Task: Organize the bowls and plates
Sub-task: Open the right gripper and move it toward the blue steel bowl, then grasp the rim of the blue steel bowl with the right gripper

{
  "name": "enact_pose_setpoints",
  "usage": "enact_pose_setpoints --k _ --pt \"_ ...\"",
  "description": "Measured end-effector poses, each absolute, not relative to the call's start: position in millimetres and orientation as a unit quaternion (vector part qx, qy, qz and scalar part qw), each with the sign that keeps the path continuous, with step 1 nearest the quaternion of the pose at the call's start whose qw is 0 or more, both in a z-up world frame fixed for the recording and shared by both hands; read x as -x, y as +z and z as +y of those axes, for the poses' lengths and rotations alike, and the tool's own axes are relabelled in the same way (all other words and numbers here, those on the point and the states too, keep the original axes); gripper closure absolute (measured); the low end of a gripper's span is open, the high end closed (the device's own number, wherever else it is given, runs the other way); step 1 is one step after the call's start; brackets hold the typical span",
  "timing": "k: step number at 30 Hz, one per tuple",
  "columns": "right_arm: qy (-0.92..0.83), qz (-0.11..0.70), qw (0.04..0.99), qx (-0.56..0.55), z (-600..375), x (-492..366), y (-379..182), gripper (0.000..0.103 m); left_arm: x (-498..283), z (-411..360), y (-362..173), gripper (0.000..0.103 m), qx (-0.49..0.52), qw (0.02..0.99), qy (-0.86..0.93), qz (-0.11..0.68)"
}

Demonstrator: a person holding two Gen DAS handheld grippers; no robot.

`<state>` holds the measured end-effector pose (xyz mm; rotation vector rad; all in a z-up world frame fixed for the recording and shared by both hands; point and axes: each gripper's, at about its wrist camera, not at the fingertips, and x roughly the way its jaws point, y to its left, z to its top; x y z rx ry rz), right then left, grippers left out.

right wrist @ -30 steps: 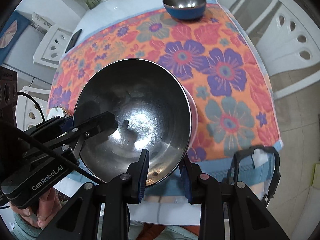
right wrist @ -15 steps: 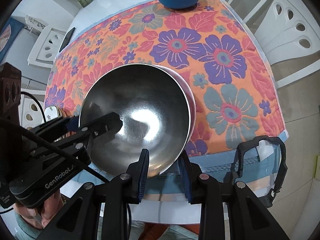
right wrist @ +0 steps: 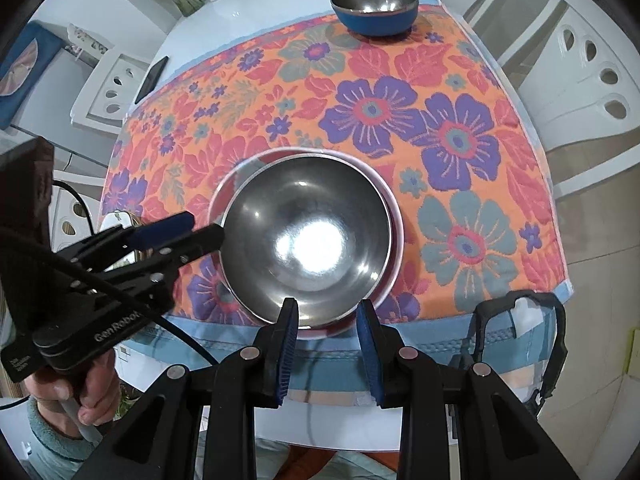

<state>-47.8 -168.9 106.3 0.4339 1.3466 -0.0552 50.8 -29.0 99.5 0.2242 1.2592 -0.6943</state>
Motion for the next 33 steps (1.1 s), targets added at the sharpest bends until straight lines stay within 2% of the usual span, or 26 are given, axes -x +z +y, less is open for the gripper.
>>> enact_pose_setpoints --k 19,33 --pt "-0.05 0.546 0.805 -0.228 -230 -3 166 0.073 -101 -35 166 0.067 -0.084 0.791 -0.324 0.512" --pt "-0.085 0.542 0.781 -0.298 -280 -40 155 0.073 -162 -70 177 0.067 -0.08 0.793 -0.346 0.495"
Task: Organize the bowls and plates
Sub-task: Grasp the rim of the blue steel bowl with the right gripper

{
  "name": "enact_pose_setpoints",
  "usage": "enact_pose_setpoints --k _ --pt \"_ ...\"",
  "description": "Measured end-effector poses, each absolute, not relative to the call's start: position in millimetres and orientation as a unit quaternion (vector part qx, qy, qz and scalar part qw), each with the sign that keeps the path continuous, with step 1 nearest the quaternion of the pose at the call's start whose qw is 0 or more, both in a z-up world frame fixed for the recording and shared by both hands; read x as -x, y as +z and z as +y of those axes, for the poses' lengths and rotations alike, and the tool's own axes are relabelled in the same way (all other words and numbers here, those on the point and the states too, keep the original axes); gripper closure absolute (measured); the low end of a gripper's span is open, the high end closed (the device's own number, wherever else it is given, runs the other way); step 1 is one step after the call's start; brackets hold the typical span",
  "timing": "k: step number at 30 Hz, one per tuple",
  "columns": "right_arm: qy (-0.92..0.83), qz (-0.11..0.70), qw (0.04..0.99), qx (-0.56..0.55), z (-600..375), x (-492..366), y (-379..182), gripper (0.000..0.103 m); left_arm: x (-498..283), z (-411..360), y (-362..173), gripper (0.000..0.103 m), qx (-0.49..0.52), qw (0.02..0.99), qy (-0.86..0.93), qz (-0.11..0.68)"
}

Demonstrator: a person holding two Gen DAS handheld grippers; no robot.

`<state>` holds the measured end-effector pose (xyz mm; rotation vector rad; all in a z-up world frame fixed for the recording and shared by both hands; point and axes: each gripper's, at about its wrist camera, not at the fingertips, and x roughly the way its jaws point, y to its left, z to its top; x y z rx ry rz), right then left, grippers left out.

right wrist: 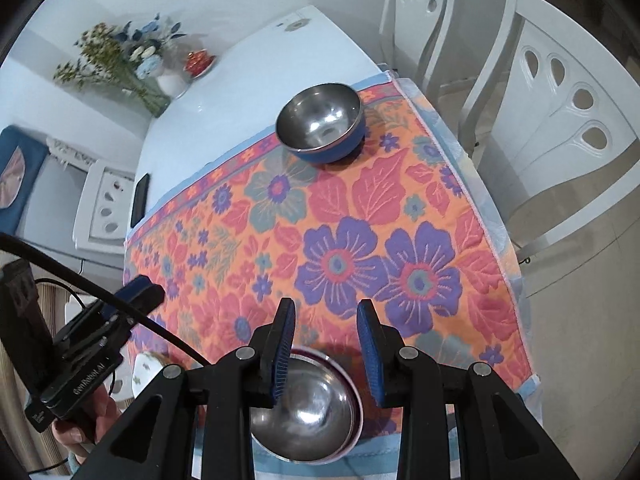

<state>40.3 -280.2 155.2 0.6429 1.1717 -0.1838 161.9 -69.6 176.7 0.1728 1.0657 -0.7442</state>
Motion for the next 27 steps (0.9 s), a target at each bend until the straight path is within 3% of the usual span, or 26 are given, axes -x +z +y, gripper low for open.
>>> enact_pose_setpoints --k 5,7,9,16,27 --pt "-0.096 0.544 0.776 -0.303 -293 -67 144 0.069 -201 -96 171 0.063 -0.07 0.785 -0.355 0.504" --pt "-0.102 0.542 0.775 -0.307 -300 -81 138 0.053 -217 -105 167 0.058 -0.062 0.782 -0.357 0.508" --pt "-0.107 0.535 0.778 -0.31 -306 -92 134 0.047 -235 -116 160 0.048 -0.058 0.782 -0.353 0.511" --pt "-0.136 0.53 0.781 -0.301 -338 -144 109 0.047 -292 -153 128 0.046 -0.044 0.771 -0.352 0.529" --pt "-0.157 0.526 0.782 -0.294 -376 -207 60 0.047 -329 -198 70 0.053 -0.045 0.746 -0.355 0.561"
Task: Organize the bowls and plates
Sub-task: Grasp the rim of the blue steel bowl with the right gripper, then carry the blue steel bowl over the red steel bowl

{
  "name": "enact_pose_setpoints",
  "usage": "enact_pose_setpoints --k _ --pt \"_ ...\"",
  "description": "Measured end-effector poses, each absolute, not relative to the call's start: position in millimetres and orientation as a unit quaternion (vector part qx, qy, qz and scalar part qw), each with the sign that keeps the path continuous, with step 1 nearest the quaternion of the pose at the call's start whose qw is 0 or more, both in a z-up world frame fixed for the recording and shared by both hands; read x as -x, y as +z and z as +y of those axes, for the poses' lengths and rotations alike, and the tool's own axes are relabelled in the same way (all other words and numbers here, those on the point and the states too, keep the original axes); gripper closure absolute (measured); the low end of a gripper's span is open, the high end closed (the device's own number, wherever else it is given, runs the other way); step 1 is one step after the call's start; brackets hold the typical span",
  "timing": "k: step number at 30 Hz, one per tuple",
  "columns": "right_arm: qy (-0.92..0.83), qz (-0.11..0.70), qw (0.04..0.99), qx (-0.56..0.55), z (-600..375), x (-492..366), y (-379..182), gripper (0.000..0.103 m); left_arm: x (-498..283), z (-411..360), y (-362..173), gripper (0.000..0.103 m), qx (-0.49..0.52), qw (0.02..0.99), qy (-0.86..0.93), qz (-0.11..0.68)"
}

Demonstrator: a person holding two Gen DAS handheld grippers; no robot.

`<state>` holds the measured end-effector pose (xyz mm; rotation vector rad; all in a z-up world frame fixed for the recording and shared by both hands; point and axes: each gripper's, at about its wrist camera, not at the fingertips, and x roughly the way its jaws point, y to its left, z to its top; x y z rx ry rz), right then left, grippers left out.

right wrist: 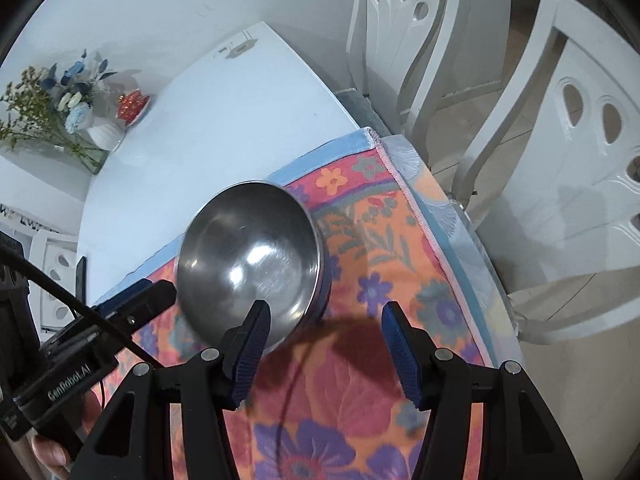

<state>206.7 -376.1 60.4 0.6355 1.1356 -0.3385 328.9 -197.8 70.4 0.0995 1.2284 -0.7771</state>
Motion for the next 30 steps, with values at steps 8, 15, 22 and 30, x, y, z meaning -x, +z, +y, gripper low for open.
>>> enact_pose_setpoints --k 8,15,22,30 --pt "-0.154 0.536 0.78 -0.286 -379 -223 38 0.054 -335 -216 47 0.072 -0.043 0.729 -0.366 0.577" --pt "-0.16 0.534 0.777 -0.291 -381 -227 27 0.085 -335 -221 37 0.086 -0.044 0.72 -0.37 0.586" --pt "-0.158 0.539 0.779 -0.277 -369 -228 33 0.088 -326 -216 47 0.086 -0.052 0.727 -0.364 0.581" --pt "-0.143 0.533 0.79 -0.267 -346 -209 69 0.088 -299 -194 91 0.086 -0.055 0.749 -0.358 0.555"
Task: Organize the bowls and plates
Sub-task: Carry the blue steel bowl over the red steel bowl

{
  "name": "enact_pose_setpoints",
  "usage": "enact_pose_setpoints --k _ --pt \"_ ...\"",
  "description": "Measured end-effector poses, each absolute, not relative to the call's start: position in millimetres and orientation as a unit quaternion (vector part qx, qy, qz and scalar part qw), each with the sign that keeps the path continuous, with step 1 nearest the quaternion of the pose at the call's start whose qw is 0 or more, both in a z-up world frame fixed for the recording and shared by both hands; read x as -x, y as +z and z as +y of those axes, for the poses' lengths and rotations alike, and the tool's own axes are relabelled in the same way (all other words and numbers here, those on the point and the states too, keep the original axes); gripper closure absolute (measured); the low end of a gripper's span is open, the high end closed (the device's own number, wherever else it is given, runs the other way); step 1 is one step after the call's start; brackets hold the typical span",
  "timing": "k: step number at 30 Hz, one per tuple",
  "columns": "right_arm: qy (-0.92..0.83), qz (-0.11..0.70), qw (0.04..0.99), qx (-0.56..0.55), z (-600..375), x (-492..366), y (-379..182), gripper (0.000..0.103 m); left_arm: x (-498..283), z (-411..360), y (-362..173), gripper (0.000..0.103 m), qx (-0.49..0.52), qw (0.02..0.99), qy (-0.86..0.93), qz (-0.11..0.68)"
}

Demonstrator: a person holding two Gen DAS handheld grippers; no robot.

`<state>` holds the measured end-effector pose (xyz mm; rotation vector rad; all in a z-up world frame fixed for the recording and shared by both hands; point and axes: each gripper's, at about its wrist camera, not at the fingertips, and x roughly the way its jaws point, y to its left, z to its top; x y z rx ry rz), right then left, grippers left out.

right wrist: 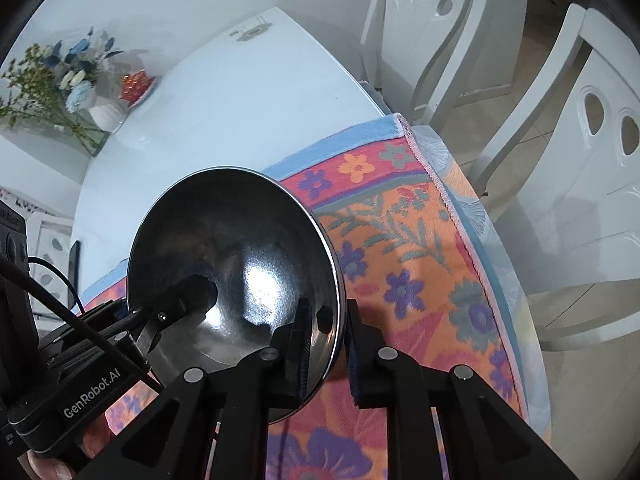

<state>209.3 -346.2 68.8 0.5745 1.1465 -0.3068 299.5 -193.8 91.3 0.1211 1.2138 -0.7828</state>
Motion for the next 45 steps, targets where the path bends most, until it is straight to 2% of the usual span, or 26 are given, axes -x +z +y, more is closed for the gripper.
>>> enact_pose_setpoints --k 13,24,34,45 --pt "-0.125 0.505 0.816 -0.251 -280 -119 156 0.088 -208 -138 173 0.086 -0.051 0.783 -0.357 0.507" --pt "-0.105 0.512 0.816 -0.249 -237 -40 175 0.088 -132 -101 197 0.086 -0.044 0.798 -0.346 0.492" --pt "-0.095 0.53 0.806 -0.248 -218 4 168 0.088 -84 -83 191 0.086 -0.054 0.799 -0.34 0.493" --pt "-0.081 0.582 0.775 -0.233 -196 40 129 0.088 -33 -75 145 0.086 -0.104 0.791 -0.314 0.515"
